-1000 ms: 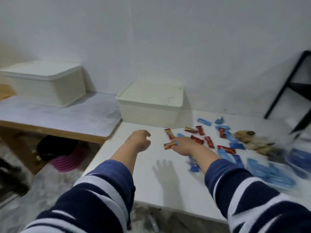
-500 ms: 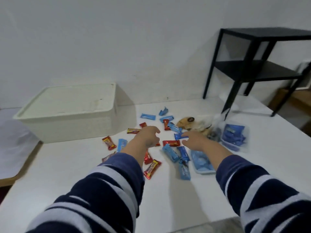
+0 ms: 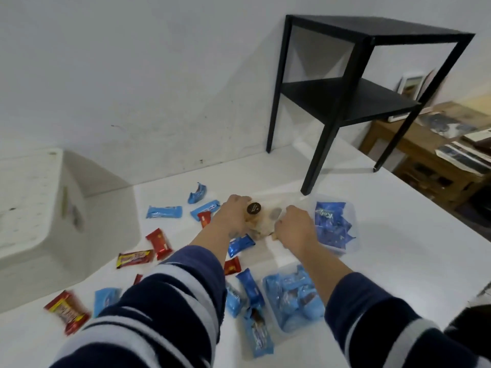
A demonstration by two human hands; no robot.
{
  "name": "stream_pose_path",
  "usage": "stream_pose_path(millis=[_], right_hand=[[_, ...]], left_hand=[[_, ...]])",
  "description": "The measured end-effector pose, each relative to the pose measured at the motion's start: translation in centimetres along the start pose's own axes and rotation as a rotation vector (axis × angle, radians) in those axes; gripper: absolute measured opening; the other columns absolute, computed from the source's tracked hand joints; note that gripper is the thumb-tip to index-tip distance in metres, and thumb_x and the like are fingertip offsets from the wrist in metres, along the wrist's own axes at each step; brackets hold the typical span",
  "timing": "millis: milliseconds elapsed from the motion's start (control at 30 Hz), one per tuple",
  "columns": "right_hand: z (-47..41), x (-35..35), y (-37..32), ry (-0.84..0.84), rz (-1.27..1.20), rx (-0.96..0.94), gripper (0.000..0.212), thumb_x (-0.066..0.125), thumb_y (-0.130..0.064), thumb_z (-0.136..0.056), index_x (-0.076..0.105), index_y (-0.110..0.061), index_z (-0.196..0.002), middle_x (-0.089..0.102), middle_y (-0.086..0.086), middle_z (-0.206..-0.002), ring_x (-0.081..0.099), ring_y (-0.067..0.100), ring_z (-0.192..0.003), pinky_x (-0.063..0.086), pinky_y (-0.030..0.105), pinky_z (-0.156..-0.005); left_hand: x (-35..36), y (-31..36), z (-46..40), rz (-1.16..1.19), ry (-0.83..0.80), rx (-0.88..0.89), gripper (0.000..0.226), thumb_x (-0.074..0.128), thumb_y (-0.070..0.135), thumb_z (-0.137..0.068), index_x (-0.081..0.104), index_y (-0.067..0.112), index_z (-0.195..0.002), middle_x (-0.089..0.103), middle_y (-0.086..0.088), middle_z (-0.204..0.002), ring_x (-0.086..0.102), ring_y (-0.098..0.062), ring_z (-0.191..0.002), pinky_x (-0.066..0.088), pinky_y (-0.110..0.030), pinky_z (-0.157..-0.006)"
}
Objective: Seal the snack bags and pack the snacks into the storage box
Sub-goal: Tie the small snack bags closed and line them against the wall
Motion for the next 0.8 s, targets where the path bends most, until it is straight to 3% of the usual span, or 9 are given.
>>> stream_pose_path(millis=[133,300,433,633,700,800], right_hand=[[-1.5,1.1,0.1,0.051,-0.006,0.067,0.027,0.043,-0.016,-0.098,0.05,-0.003,-0.12,0.059,0.013,-0.124,0.058,0.028,-0.115,0.046,0.031,-0.089],[-4.4,1.0,0.1,0.077,-0.209,0.082,0.032,0.049,-0.004,-0.091,0.05,-0.001,-0.124,0.062,0.017,-0.119,0.063,0.032,-0.107,0.047,0.026,-0.079],[-6.7,1.5,-2.5,-0.069,-0.214,-0.017,0.032,0.051,0.0,-0.087,0.056,0.0,-0.119,0.062,0.019,-0.118,0.066,0.035,-0.101,0.056,0.042,-0.087],[-7.3,1.6,-6.6,-0.237,-0.018,-0.258,0.036,0.059,-0.001,-0.084,0.064,-0.013,-0.118,0.064,0.008,-0.119,0.065,0.025,-0.103,0.053,0.027,-0.081],[-6.8,1.8,-7.9,-0.298,-0.022,-0.362,0.039,0.057,0.0,-0.085,0.064,-0.015,-0.12,0.062,0.006,-0.122,0.062,0.025,-0.107,0.051,0.029,-0.082],[-6.1,2.6,-9.2,-0.425,-0.084,-0.466,0.033,0.059,0.003,-0.082,0.067,-0.017,-0.107,0.065,0.01,-0.117,0.063,0.026,-0.1,0.052,0.032,-0.077]], left_hand=[[2.5,-1.4,-2.6,0.049,-0.075,-0.025,0.086,0.073,0.02,-0.076,0.026,0.029,-0.147,0.019,0.002,-0.154,0.03,-0.024,-0.138,0.035,-0.036,-0.109],[3.8,-2.7,-2.7,0.14,0.006,-0.072,0.064,0.061,0.013,-0.088,0.034,0.026,-0.144,0.031,0.001,-0.15,0.038,-0.026,-0.132,0.042,-0.04,-0.105],[2.6,-3.0,0.0,-0.025,0.191,-0.135,0.059,0.05,0.01,-0.094,0.03,0.029,-0.146,0.029,0.008,-0.151,0.042,-0.021,-0.129,0.048,-0.037,-0.097],[3.1,-4.5,5.5,0.066,0.39,-0.361,0.061,0.049,0.018,-0.095,0.024,0.027,-0.149,0.021,0.009,-0.155,0.034,-0.02,-0.135,0.046,-0.037,-0.098],[3.1,-4.7,6.7,0.072,0.446,-0.434,0.059,0.05,0.019,-0.094,0.026,0.027,-0.147,0.026,0.006,-0.153,0.037,-0.022,-0.132,0.046,-0.04,-0.097],[2.2,-4.7,7.8,0.04,0.538,-0.47,0.064,0.061,0.029,-0.088,0.029,0.026,-0.143,0.034,0.002,-0.146,0.041,-0.023,-0.128,0.048,-0.043,-0.095]])
Point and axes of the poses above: each hand's wrist, its own z-axis away from the middle knuckle, its own x-axis out of the palm, y = z × x, the point moved 10 cm from there along -z, towards the middle knuckle
